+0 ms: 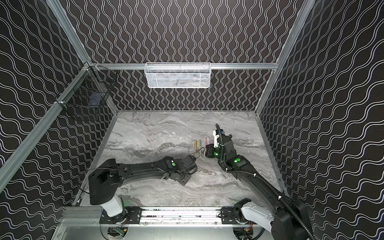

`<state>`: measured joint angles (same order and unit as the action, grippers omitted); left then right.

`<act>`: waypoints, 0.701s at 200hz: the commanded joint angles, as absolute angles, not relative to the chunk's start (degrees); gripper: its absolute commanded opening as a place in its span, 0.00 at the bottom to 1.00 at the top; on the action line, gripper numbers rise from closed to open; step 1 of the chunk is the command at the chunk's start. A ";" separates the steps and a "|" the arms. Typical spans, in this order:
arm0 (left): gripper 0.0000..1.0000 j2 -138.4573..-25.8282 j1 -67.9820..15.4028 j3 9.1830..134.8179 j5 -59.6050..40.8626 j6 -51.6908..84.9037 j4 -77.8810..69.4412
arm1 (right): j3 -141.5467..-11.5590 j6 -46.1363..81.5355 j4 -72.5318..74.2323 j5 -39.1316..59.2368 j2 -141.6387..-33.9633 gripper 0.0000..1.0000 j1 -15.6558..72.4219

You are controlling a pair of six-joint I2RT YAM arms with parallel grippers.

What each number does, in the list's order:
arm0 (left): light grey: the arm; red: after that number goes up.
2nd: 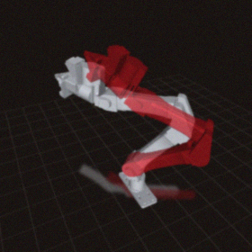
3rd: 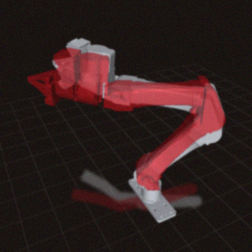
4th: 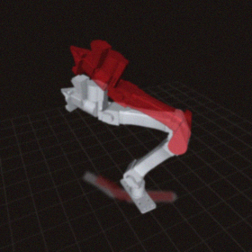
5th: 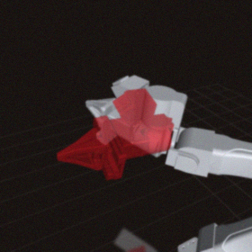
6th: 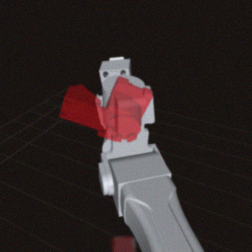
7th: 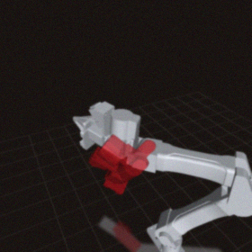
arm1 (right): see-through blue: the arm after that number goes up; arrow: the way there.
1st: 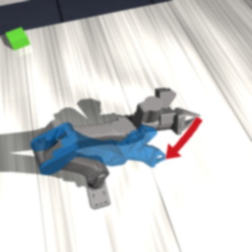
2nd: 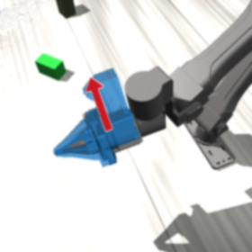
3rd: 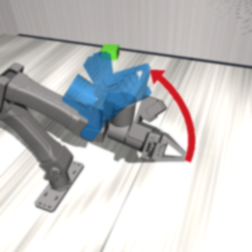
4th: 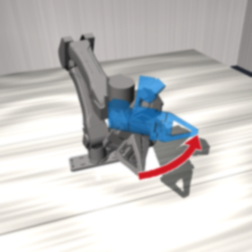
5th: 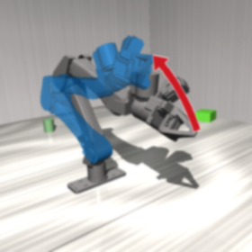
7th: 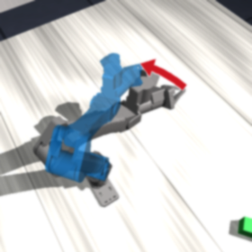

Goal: Insert the pens into the pen caps
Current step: 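Lower the left gripper onto the brown silver-nib pen and close on it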

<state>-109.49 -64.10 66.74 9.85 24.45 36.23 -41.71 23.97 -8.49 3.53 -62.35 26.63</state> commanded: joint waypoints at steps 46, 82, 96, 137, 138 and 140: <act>0.24 -113.03 -64.69 66.12 12.10 28.62 34.55 | -41.92 23.99 -8.70 1.92 -61.66 0.07 26.67; 0.20 -114.24 -64.69 65.24 12.24 28.92 34.08 | -41.75 24.26 -8.53 1.71 -61.17 0.07 26.71; 0.19 -114.42 -64.69 64.81 12.41 28.85 33.76 | -41.81 24.30 -8.80 1.50 -61.18 0.07 26.68; 0.16 -115.47 -64.30 64.38 13.36 28.41 32.85 | -41.88 24.26 -9.23 1.40 -60.82 0.08 26.69; 0.16 -115.48 -64.28 64.27 13.32 28.44 32.77 | -41.90 24.26 -9.23 1.31 -60.78 0.08 26.70; 0.16 -115.49 -64.21 64.17 13.22 28.47 32.65 | -41.92 24.26 -9.29 1.25 -60.74 0.08 26.69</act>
<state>-114.52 -64.62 65.01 12.49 28.34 34.96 -41.63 24.40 -8.73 2.07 -61.19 26.63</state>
